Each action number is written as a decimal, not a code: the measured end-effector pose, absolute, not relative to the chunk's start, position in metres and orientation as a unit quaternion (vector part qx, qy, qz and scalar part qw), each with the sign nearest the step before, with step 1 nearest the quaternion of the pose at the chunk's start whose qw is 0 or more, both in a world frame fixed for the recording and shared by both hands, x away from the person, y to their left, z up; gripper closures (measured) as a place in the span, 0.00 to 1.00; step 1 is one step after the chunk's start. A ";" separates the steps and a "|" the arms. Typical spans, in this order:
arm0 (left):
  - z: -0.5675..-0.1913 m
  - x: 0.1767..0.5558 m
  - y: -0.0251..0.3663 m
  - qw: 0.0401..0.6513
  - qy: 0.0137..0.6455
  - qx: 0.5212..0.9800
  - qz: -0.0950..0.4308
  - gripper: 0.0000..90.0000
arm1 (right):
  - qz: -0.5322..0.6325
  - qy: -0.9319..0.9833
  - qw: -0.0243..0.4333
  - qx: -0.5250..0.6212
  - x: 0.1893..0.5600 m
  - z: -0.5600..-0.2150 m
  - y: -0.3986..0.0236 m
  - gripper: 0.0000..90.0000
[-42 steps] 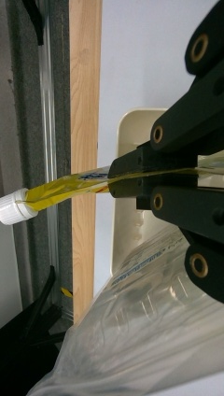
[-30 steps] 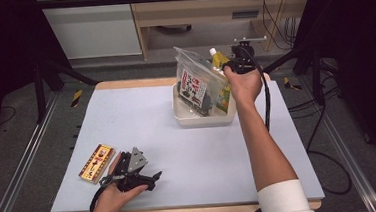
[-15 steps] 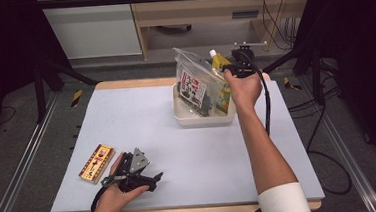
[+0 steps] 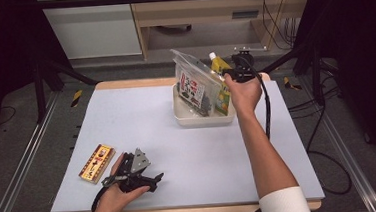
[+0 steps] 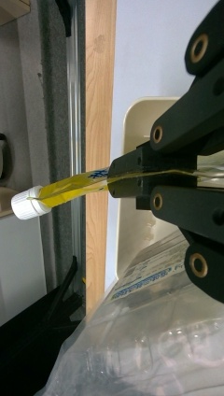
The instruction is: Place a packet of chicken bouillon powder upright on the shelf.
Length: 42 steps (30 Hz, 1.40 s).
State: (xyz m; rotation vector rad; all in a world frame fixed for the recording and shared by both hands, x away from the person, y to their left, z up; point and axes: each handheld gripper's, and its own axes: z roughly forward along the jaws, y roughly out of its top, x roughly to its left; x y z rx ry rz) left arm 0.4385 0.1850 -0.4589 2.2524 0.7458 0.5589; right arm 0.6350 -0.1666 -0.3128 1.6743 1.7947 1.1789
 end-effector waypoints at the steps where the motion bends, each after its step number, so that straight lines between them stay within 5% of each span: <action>1: -0.459 0.439 0.185 0.346 0.288 0.866 0.216 0.09 | 0.423 0.644 0.206 0.603 0.634 -0.313 -0.166 1.00; 28: -0.458 0.439 0.188 0.346 0.291 0.865 0.219 0.09 | 0.404 0.663 0.230 0.587 0.616 -0.324 -0.164 1.00; 42: -0.457 0.440 0.191 0.342 0.292 0.865 0.222 0.09 | 0.418 0.664 0.251 0.567 0.599 -0.313 -0.175 0.79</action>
